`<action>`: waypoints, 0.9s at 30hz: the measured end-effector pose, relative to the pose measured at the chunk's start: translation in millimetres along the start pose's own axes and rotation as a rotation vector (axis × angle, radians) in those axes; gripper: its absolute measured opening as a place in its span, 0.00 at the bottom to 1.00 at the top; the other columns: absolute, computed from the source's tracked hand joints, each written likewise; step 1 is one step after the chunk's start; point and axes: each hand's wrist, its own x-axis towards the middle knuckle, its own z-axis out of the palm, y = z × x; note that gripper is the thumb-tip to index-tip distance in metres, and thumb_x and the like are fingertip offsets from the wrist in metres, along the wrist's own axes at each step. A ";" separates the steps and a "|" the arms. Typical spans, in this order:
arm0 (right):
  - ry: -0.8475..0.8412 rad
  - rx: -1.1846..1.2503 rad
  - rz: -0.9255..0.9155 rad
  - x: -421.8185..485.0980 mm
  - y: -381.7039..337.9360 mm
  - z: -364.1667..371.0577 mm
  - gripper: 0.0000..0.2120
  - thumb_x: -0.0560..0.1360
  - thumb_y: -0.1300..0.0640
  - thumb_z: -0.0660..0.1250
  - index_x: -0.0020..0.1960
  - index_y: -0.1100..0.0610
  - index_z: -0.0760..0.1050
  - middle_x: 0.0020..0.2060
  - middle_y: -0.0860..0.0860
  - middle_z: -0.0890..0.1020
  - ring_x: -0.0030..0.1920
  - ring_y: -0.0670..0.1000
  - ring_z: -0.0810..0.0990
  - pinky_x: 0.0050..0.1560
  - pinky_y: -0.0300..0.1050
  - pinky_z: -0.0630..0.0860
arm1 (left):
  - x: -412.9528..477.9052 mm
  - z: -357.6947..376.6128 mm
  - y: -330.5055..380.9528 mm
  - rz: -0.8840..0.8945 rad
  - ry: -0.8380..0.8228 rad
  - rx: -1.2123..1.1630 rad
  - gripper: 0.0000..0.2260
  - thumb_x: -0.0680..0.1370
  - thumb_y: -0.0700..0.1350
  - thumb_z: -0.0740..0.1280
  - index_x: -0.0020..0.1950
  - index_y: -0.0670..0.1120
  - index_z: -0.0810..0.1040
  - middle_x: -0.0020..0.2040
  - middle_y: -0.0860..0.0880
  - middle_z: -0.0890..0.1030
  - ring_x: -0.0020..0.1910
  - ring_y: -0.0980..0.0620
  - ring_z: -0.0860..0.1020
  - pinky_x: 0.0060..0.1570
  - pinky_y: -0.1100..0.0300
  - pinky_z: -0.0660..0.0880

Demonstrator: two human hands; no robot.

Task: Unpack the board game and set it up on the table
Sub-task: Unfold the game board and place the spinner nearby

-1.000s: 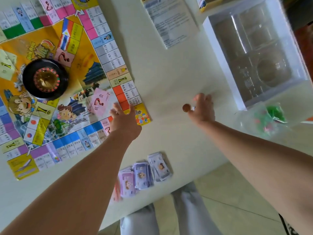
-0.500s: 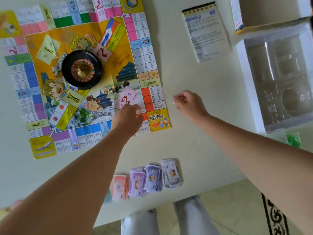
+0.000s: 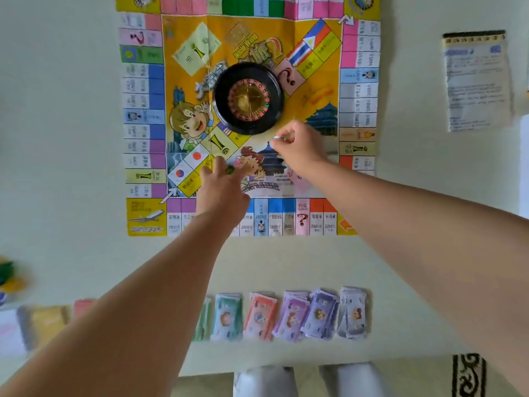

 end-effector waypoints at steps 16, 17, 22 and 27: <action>-0.041 0.291 0.222 9.0 -20.3 7.9 0.26 0.77 0.60 0.62 0.73 0.50 0.63 0.53 0.53 0.77 0.48 0.51 0.77 0.50 0.46 0.78 | 10.8 -12.4 -21.1 0.100 -0.123 -0.090 0.26 0.76 0.47 0.68 0.73 0.59 0.67 0.61 0.47 0.63 0.58 0.43 0.63 0.61 0.45 0.70; -0.033 0.281 0.212 7.4 -19.3 7.1 0.26 0.77 0.60 0.63 0.73 0.51 0.62 0.52 0.53 0.77 0.50 0.52 0.77 0.51 0.46 0.78 | 11.1 -13.1 -21.0 0.103 -0.125 -0.088 0.26 0.76 0.47 0.68 0.73 0.59 0.67 0.61 0.47 0.63 0.58 0.43 0.63 0.61 0.46 0.70; 0.017 0.245 0.137 -20.4 -9.1 7.3 0.22 0.77 0.60 0.63 0.70 0.55 0.65 0.51 0.50 0.76 0.51 0.50 0.77 0.53 0.46 0.76 | 10.4 -16.0 -20.4 0.091 -0.120 -0.111 0.25 0.76 0.49 0.67 0.72 0.59 0.68 0.63 0.47 0.65 0.62 0.44 0.65 0.53 0.57 0.69; -0.115 0.206 0.086 -67.0 2.4 13.3 0.14 0.78 0.62 0.60 0.62 0.55 0.73 0.52 0.52 0.79 0.49 0.50 0.79 0.48 0.44 0.76 | -20.0 -6.3 -15.1 -0.002 -0.104 -0.206 0.24 0.78 0.48 0.64 0.74 0.49 0.66 0.72 0.44 0.65 0.66 0.43 0.70 0.64 0.47 0.70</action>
